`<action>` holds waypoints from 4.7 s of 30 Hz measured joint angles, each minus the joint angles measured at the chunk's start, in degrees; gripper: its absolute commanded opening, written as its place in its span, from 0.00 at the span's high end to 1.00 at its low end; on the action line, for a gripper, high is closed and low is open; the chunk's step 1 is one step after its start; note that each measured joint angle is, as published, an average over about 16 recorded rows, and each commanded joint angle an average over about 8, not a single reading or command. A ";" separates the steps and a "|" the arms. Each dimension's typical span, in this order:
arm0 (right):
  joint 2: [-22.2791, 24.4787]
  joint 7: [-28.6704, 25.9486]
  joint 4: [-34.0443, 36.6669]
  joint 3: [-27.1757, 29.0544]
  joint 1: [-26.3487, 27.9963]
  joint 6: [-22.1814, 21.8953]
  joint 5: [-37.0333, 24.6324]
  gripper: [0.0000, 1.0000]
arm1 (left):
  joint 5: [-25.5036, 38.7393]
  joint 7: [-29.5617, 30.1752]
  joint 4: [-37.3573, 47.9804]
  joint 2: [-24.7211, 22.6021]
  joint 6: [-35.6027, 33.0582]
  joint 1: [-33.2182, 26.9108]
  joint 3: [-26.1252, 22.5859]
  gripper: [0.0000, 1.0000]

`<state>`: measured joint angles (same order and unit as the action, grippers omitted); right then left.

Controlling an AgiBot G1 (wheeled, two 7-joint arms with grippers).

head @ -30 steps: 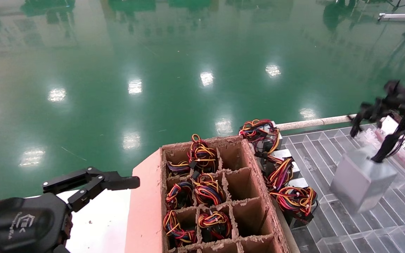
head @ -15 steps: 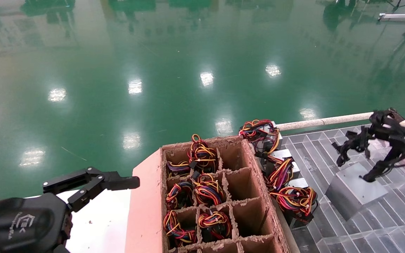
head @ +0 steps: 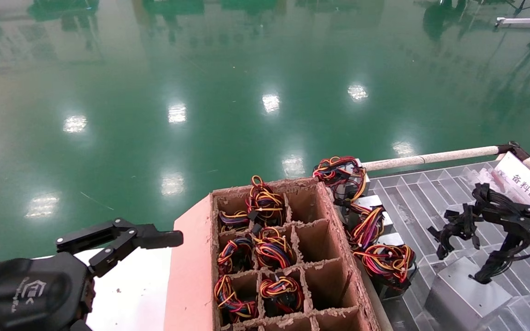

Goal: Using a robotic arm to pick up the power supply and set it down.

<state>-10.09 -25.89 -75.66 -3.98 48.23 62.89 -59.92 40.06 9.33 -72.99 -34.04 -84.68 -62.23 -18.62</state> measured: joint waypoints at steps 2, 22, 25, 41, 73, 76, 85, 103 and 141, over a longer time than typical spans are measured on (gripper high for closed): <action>0.24 -0.72 -0.40 -0.17 -0.09 0.36 0.16 1.00 | 0.00 0.00 0.00 0.00 0.00 0.00 0.00 0.00; -0.54 -4.87 -1.67 -2.45 4.06 6.04 0.76 1.00 | -0.02 -0.02 0.00 0.01 0.01 -0.01 -0.03 0.00; -1.40 -5.33 -1.69 -3.10 5.41 6.97 0.39 1.00 | -0.03 -0.02 0.00 0.01 0.02 -0.01 -0.04 0.00; -8.35 -8.74 -1.58 -8.04 11.61 9.55 -3.90 1.00 | -0.04 -0.03 0.00 0.02 0.03 -0.01 -0.06 0.00; -8.89 -1.89 4.15 -2.11 -8.92 0.88 5.51 1.00 | -0.07 -0.05 0.00 0.04 0.04 -0.03 -0.11 0.00; -8.43 0.02 5.27 -0.25 -11.73 -0.12 7.12 1.00 | -0.08 -0.06 0.00 0.04 0.05 -0.03 -0.11 0.00; -8.14 4.67 7.05 4.58 -18.23 -2.46 10.80 1.00 | -0.08 -0.06 0.00 0.05 0.05 -0.03 -0.12 0.00; -8.71 5.69 4.65 5.45 -21.29 -3.91 11.11 0.00 | -0.10 -0.07 0.02 0.06 0.08 -0.02 -0.13 0.00; -14.91 6.06 0.40 -1.29 -8.29 2.08 12.01 0.00 | -0.15 -0.11 0.08 0.06 0.07 -0.04 -0.18 0.00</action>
<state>-25.01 -19.83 -75.25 -5.27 39.94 64.96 -47.92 39.91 9.22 -72.91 -33.98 -84.61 -62.26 -18.80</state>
